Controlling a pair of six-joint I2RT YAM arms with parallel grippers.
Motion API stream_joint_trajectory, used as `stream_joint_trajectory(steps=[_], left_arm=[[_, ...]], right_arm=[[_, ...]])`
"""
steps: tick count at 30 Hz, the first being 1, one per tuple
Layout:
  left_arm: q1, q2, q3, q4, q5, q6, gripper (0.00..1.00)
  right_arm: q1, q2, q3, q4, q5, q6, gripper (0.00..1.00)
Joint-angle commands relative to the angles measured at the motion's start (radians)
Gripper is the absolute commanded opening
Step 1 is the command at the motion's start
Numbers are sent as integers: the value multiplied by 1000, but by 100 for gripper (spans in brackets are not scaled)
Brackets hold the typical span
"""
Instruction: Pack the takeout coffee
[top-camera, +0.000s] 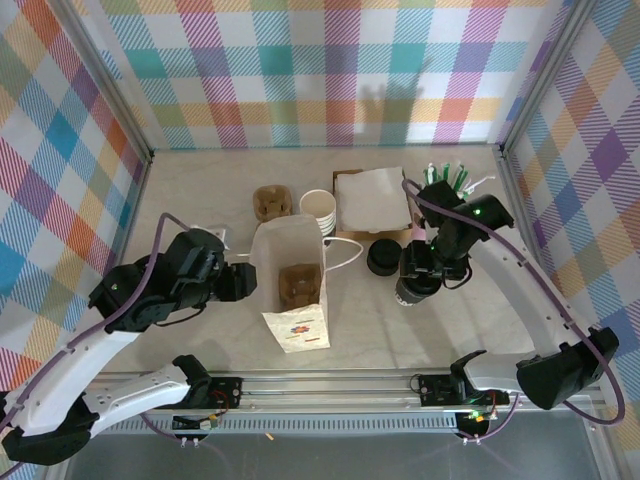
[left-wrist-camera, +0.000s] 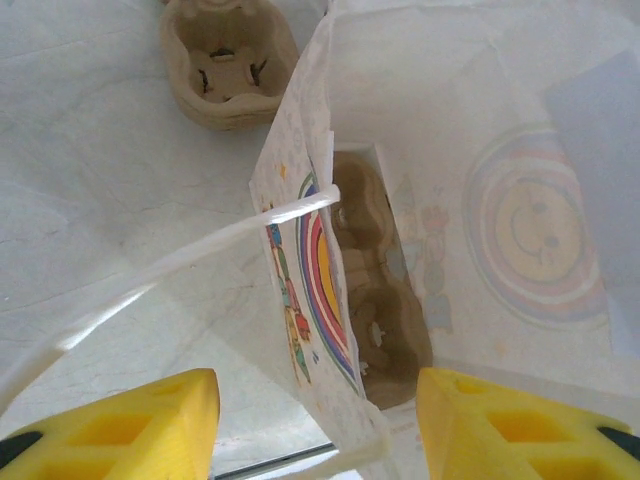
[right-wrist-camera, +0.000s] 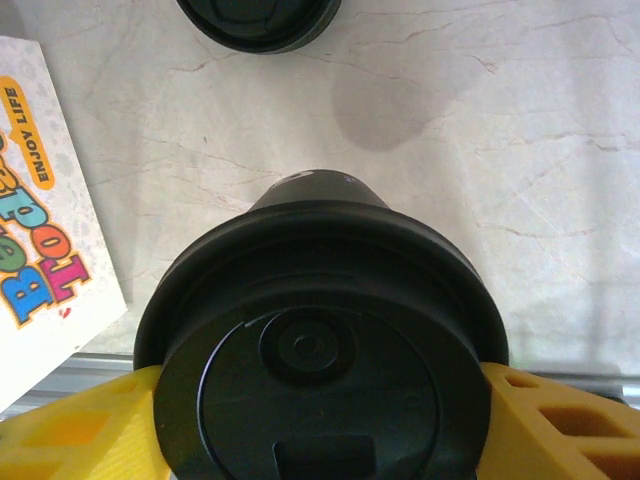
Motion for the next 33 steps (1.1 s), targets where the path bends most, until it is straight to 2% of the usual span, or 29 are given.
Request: stream_joint_trajectory(steps=[1,7,13,17,24,33], left_arm=[[12,-15,60,-37,-21,38,55],[12,-8,58,-1,47,64,61],[12,15,65,-67,14,46,64],[12,32,67,-90,30,45,64],[13,114,77,-61,79,47,63],[55,262,169,-83,132,71,55]], right_arm=[[25,12,96,-167,59,113,46],[47,15,250,-192,36,206,42],[94,88,349,-271,27,231,43],[119,125,401,-287,34,235,43],[143,167,543,-332,42,224,43],[144,185,609,-333,-16,190,42]])
